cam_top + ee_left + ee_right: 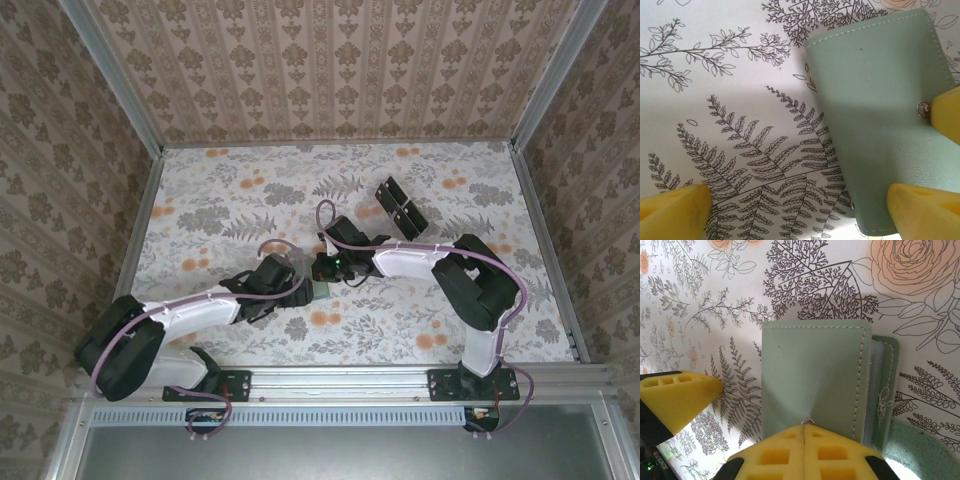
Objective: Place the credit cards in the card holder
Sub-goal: Close the credit card at the center of the table.
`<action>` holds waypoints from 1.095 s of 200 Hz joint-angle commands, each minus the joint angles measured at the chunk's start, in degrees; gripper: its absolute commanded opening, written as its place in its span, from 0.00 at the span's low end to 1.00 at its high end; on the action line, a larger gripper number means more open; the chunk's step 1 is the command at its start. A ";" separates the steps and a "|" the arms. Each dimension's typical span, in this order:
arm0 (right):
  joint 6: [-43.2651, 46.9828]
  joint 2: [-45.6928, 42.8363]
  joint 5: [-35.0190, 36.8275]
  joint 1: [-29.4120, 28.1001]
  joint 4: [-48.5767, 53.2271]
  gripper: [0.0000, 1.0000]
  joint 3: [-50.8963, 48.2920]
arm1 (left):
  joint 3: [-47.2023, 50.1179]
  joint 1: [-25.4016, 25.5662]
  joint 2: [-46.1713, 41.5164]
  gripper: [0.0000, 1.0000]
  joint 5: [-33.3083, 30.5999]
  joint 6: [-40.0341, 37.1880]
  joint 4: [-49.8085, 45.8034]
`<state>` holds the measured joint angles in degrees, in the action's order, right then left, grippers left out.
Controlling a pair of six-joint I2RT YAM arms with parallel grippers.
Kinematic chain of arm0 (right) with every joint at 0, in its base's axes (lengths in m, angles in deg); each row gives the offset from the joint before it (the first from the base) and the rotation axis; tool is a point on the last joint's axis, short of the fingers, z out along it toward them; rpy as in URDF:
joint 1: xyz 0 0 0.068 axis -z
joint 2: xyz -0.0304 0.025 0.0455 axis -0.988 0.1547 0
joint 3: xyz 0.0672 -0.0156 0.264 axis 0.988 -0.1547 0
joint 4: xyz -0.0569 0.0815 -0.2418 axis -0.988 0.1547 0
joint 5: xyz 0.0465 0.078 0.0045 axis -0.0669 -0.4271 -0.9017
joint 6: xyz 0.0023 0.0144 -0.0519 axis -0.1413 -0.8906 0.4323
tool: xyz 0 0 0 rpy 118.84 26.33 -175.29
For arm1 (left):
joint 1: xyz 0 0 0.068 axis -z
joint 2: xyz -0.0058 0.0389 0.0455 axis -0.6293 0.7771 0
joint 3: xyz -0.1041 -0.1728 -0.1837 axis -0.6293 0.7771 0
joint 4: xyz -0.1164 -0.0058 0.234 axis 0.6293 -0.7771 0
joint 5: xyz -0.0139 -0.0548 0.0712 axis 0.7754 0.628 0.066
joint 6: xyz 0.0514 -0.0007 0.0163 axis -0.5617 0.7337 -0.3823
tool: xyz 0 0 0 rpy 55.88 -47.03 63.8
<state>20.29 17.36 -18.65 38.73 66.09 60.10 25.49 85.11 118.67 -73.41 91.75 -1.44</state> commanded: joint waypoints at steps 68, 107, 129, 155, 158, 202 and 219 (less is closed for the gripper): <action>0.90 -8.71 0.48 3.49 4.56 0.33 0.36 | -2.12 1.82 5.98 1.00 -4.85 0.96 -8.25; 5.65 -10.70 6.10 4.48 13.41 0.37 2.28 | -2.64 2.40 7.30 1.00 -5.07 0.80 -8.26; 8.32 -9.23 8.84 4.40 18.11 0.37 4.23 | -2.71 2.55 7.54 1.00 -5.10 0.72 -8.17; 10.18 -7.53 10.09 4.05 20.72 0.37 5.82 | -2.71 2.60 7.76 1.00 -5.23 0.72 -8.09; 10.32 -7.33 10.17 4.03 20.90 0.36 5.89 | -2.65 2.56 7.81 1.00 -5.18 0.78 -8.11; 10.65 -4.88 8.64 3.63 20.41 0.32 5.90 | -2.89 2.63 8.45 1.00 -5.14 1.08 -7.79; 10.62 -4.09 8.18 3.44 19.99 0.30 5.81 | -2.92 2.74 8.56 1.00 -5.11 1.08 -7.73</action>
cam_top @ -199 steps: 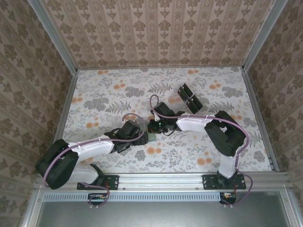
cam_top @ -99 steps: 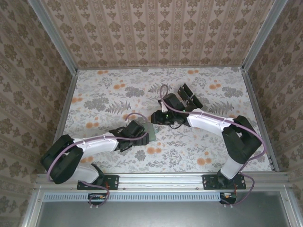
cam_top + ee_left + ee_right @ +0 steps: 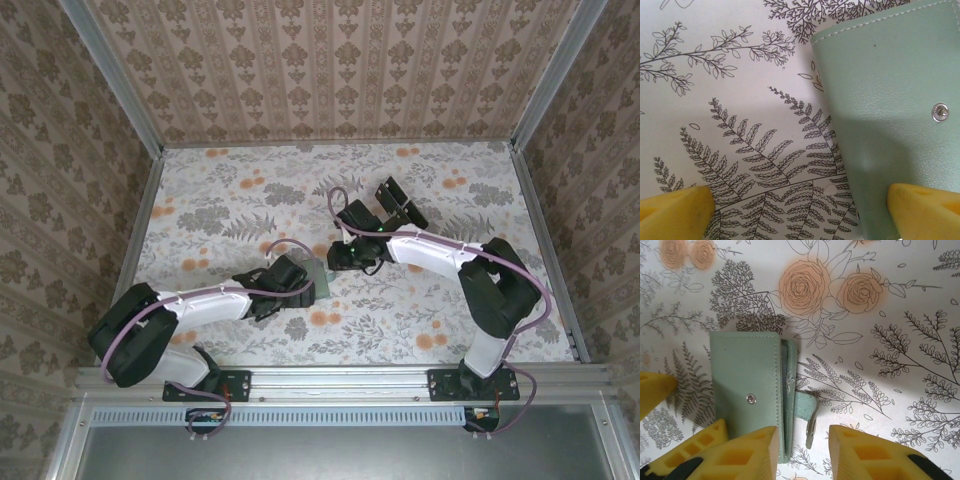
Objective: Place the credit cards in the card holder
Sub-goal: Close the credit card at the center of the table, then close the button on the card holder.
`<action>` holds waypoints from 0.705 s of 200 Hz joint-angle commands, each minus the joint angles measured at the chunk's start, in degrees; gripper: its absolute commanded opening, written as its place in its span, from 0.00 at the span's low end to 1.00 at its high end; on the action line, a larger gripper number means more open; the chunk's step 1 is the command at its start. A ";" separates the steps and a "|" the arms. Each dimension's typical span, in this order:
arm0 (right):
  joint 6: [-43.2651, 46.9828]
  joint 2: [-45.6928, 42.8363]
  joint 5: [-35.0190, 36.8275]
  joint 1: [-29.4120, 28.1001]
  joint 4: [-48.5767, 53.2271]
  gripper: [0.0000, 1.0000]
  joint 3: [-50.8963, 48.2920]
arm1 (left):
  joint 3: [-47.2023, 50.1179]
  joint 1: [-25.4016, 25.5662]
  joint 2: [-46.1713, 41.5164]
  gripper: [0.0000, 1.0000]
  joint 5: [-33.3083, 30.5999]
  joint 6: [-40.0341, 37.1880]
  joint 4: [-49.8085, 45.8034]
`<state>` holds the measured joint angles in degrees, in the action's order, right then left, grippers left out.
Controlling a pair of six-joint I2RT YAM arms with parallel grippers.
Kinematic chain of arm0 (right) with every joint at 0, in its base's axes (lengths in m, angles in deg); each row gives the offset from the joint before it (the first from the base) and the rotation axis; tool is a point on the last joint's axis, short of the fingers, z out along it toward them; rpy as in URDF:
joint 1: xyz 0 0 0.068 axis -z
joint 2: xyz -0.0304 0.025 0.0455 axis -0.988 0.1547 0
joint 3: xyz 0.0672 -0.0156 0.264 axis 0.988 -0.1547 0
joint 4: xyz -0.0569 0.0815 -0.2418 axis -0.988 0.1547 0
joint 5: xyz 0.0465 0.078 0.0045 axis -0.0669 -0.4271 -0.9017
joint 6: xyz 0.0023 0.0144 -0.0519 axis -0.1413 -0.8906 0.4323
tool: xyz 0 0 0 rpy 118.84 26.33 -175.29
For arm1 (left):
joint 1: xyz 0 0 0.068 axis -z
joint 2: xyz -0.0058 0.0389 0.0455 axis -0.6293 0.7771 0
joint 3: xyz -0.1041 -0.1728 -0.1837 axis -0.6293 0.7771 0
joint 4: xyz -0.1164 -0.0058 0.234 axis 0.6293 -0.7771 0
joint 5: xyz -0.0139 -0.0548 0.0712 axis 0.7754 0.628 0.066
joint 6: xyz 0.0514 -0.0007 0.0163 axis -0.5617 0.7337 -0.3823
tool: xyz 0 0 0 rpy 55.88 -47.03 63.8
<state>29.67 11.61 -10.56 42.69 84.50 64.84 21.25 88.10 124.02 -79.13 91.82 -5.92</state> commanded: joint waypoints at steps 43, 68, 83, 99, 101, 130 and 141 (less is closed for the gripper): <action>1.13 2.98 0.20 -0.58 0.87 0.23 0.67 | 1.46 -0.27 3.15 1.00 0.66 1.16 -3.12; 1.01 2.77 0.39 -0.56 0.72 0.20 0.32 | 1.70 -0.16 3.03 1.00 0.66 1.27 -3.03; 0.93 2.52 0.61 -0.52 0.62 0.19 0.28 | 1.94 -0.15 3.03 1.00 0.65 1.36 -2.90; 0.84 2.37 0.60 -0.52 0.56 0.19 0.28 | 1.97 -0.14 3.03 1.00 0.71 1.36 -2.68; 0.77 2.36 0.61 -0.48 0.54 0.19 0.30 | 1.97 -0.14 3.05 1.00 0.68 1.32 -2.67; 0.65 2.42 0.64 -0.52 0.35 0.15 0.45 | 2.13 -0.12 3.07 1.00 0.65 1.39 -2.55; 0.68 2.40 0.63 -0.48 0.47 0.13 0.53 | 2.16 -0.09 3.11 1.00 0.67 1.45 -2.55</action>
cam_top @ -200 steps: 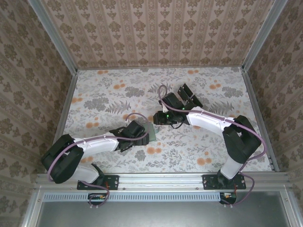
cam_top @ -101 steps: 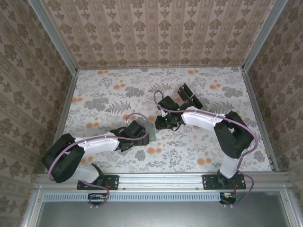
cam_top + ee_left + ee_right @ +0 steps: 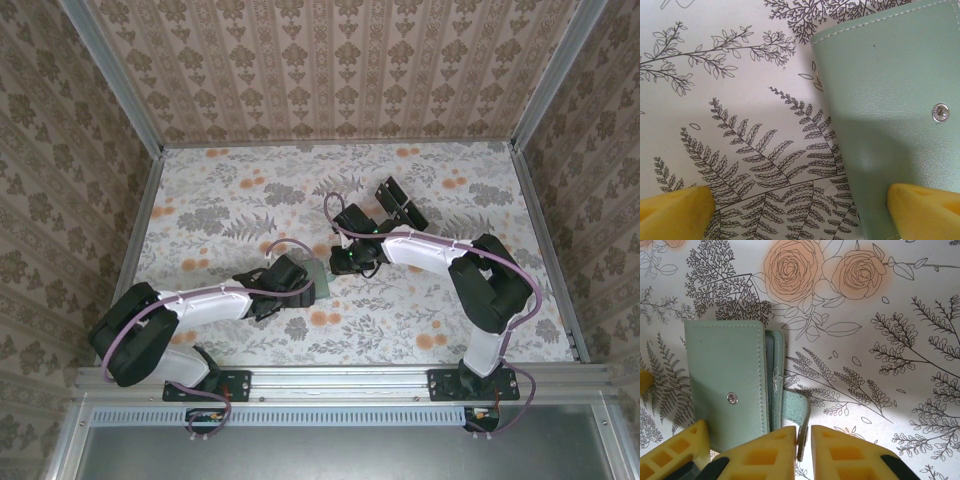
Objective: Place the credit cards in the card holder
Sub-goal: Close the button on the card holder.
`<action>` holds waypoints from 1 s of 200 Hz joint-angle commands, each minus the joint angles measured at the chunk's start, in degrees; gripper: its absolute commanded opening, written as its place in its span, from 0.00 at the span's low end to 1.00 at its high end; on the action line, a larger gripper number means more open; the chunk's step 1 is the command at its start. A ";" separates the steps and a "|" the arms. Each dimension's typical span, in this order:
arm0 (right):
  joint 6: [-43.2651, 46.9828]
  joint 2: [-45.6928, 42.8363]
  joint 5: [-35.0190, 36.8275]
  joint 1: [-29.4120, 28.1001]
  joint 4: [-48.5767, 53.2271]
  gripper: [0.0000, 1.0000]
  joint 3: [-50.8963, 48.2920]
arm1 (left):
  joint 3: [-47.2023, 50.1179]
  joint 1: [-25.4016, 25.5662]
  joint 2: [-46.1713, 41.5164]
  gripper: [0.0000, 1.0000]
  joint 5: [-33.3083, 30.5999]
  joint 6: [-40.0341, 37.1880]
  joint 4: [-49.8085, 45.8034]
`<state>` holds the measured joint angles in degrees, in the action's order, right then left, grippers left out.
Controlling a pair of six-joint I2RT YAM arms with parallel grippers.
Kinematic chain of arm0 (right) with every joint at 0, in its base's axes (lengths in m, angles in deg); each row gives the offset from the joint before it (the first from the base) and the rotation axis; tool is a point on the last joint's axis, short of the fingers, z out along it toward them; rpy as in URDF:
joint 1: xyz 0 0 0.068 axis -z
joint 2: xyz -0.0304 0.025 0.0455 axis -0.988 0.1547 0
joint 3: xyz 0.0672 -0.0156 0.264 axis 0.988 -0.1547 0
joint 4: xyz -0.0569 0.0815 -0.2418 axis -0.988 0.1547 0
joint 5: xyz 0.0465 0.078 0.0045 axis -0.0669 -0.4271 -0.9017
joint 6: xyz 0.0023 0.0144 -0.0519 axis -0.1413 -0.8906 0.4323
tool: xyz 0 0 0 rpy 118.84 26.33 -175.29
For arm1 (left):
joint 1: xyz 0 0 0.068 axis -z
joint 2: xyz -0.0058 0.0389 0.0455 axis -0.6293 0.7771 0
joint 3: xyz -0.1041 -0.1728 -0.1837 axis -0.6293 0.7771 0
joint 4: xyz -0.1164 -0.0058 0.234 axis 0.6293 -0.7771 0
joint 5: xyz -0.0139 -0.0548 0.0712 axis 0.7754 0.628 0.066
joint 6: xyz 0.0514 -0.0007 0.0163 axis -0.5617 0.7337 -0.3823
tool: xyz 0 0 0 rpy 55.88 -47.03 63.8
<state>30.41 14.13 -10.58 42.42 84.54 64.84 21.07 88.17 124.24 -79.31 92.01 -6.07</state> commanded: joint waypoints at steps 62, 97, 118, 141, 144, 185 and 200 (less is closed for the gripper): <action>-0.74 -1.68 -1.60 -0.18 -1.13 0.00 0.19 | 2.19 -0.11 2.27 1.00 0.97 0.92 -2.46; -2.05 -1.47 -6.21 -0.31 -3.69 0.00 0.45 | 2.45 -0.13 2.28 1.00 1.27 0.53 -2.04; -3.24 -0.77 -8.35 -0.41 -5.36 0.00 0.36 | 2.76 -0.12 2.60 1.00 1.54 0.47 -1.32; -4.75 0.32 -10.44 -0.52 -7.46 0.00 0.28 | 3.16 -0.06 2.54 1.00 1.64 0.45 -0.73; -4.87 0.48 -10.77 -0.46 -7.76 0.00 0.28 | 3.19 -0.11 2.54 1.00 1.64 0.46 -0.66; -6.89 3.83 -13.31 -1.09 -10.60 0.00 0.93 | 3.55 -0.05 2.19 1.00 1.76 0.44 -0.19; -7.38 5.31 -14.09 -1.31 -11.41 0.00 1.20 | 3.56 -0.04 2.05 1.00 1.82 0.46 -0.10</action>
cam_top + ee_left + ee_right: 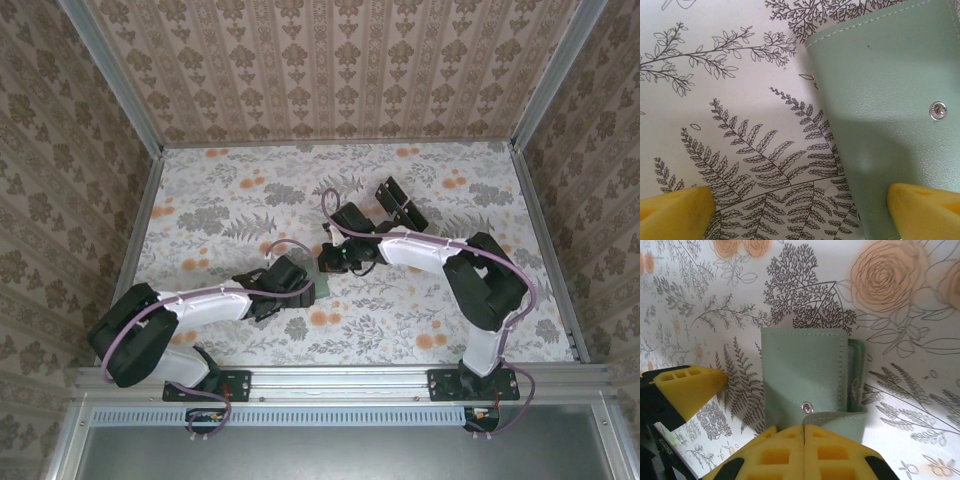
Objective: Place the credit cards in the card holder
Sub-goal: Close the button on the card holder.
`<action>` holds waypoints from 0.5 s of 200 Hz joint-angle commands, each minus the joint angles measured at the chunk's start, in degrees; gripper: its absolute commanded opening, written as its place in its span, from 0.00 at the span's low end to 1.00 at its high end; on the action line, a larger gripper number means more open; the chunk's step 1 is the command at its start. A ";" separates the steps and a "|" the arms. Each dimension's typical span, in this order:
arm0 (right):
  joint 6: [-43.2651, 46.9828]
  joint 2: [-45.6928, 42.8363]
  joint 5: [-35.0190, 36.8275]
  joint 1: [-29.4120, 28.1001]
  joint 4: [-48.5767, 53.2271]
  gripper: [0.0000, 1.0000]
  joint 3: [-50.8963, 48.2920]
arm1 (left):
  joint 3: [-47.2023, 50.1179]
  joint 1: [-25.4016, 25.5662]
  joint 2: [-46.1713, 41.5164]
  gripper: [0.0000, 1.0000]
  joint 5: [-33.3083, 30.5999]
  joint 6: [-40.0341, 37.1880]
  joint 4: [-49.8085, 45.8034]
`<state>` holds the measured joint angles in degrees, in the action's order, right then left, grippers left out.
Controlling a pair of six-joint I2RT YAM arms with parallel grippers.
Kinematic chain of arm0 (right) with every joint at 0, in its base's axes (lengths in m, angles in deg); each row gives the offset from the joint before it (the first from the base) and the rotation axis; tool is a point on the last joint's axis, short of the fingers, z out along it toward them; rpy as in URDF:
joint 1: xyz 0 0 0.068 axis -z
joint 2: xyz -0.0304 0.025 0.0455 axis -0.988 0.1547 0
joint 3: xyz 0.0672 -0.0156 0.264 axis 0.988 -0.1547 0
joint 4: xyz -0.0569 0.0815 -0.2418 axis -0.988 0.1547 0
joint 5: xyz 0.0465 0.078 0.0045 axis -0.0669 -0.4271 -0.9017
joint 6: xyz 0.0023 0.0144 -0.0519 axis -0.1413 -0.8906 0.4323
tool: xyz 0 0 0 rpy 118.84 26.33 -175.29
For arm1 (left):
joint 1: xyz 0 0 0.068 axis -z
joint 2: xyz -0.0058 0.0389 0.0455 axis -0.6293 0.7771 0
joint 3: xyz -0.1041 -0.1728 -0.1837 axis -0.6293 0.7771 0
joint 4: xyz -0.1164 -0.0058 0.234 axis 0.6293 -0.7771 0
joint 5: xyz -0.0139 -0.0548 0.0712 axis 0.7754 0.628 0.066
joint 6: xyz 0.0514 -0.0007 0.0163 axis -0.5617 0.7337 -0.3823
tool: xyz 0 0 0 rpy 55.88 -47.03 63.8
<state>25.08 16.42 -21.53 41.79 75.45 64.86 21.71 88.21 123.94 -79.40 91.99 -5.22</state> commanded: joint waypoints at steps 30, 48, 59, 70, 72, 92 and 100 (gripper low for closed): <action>-2.55 5.91 -3.29 -0.77 -3.54 0.00 0.89 | 2.85 -0.06 1.46 1.00 1.90 0.15 -1.20; -2.88 6.45 -2.97 -0.72 -4.20 0.00 0.15 | 2.24 -0.10 -0.32 1.00 1.53 -0.42 -2.58; -3.07 6.37 -2.86 -0.68 -4.64 0.00 -0.39 | 1.91 -0.17 -1.98 1.00 1.01 -0.53 -4.07; -3.19 6.19 -2.71 -0.68 -4.93 0.00 -0.77 | 2.01 -0.17 -3.84 1.00 0.47 -0.57 -4.99; -3.17 6.11 -2.71 -0.68 -4.94 0.00 -0.79 | 2.03 -0.21 -4.18 1.00 0.38 -0.53 -5.24; -3.17 5.86 -2.42 -0.69 -4.99 0.00 -1.06 | 2.55 -0.53 -6.51 1.00 0.08 -0.28 -6.23; -3.17 5.81 -2.39 -0.68 -5.04 0.00 -1.15 | 2.79 -0.68 -6.87 1.00 -0.02 -0.22 -6.45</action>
<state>22.63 21.43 -24.18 41.40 70.79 64.78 23.39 88.04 119.17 -78.87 91.99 -7.97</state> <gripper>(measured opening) 0.043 0.997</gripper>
